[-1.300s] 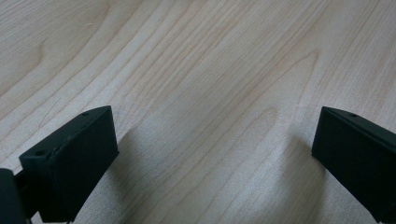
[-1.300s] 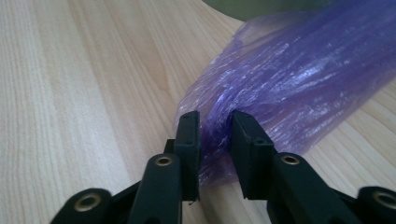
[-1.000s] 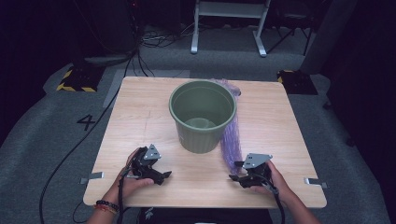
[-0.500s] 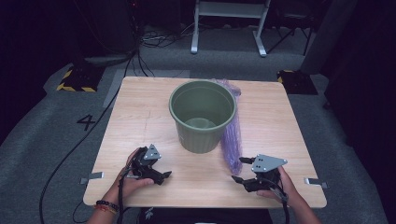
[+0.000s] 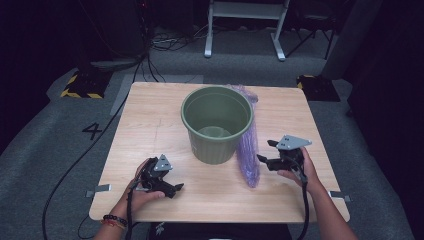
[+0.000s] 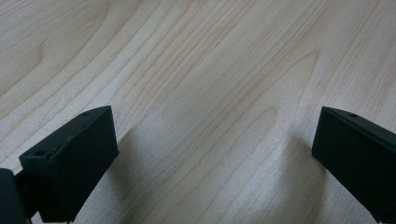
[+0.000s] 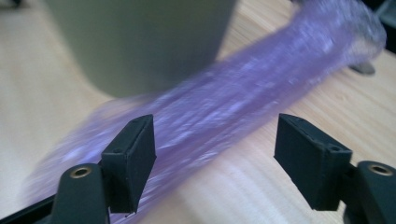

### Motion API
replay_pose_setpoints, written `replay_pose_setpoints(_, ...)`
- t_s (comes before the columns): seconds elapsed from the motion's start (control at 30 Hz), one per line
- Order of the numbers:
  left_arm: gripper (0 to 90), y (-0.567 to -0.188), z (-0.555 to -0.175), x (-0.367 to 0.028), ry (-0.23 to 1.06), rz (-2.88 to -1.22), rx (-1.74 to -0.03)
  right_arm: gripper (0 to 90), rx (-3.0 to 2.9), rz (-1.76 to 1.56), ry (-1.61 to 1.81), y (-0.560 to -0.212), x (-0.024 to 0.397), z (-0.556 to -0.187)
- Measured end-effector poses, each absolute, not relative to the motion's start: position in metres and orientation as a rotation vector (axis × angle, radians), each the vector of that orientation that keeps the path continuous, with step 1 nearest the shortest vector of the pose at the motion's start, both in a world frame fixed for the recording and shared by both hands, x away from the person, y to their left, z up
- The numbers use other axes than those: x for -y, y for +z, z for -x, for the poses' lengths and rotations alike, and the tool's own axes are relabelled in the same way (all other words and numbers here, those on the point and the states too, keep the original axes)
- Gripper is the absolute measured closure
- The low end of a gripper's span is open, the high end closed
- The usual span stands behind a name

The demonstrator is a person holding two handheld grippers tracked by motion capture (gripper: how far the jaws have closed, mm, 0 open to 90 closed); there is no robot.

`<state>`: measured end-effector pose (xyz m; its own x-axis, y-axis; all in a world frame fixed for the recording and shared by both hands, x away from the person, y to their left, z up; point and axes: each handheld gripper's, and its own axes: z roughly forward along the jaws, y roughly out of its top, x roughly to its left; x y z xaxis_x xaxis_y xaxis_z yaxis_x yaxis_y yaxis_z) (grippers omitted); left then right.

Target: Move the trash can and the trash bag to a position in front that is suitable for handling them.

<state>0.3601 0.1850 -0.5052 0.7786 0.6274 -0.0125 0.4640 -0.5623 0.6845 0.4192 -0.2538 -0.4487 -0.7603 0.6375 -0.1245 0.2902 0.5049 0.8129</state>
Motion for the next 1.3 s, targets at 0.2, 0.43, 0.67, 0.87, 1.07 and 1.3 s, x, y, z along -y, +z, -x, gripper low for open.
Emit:
replay_pose_setpoints(0.2,0.0,-0.505,-0.360,-0.185,0.303,-2.270,-0.807,27.6,-2.362,-0.892,1.176,-0.462,0.255,-0.453)
replay_pose_setpoints(0.43,0.0,-0.505,-0.360,-0.185,0.303,-2.270,-0.807,28.4,-2.432,-0.943,1.126,-0.474,0.238,-0.479)
replay_pose_setpoints(0.67,0.0,-0.505,-0.360,-0.185,0.303,-2.270,-0.807,40.9,-2.485,-0.946,1.128,-0.485,0.230,-0.484)
replay_pose_setpoints(0.87,0.0,-0.505,-0.360,-0.185,0.304,-2.270,-0.808,56.8,-2.516,-0.928,1.067,-0.493,0.227,-0.484)
replay_pose_setpoints(1.07,0.1,-0.505,-0.360,-0.185,0.305,-2.269,-0.811,72.6,-2.516,-0.893,1.073,-0.495,0.225,-0.480)
replay_pose_setpoints(1.3,0.1,-0.505,-0.360,-0.185,0.306,-2.270,-0.810,87.3,-2.495,-0.866,1.063,-0.495,0.223,-0.470)
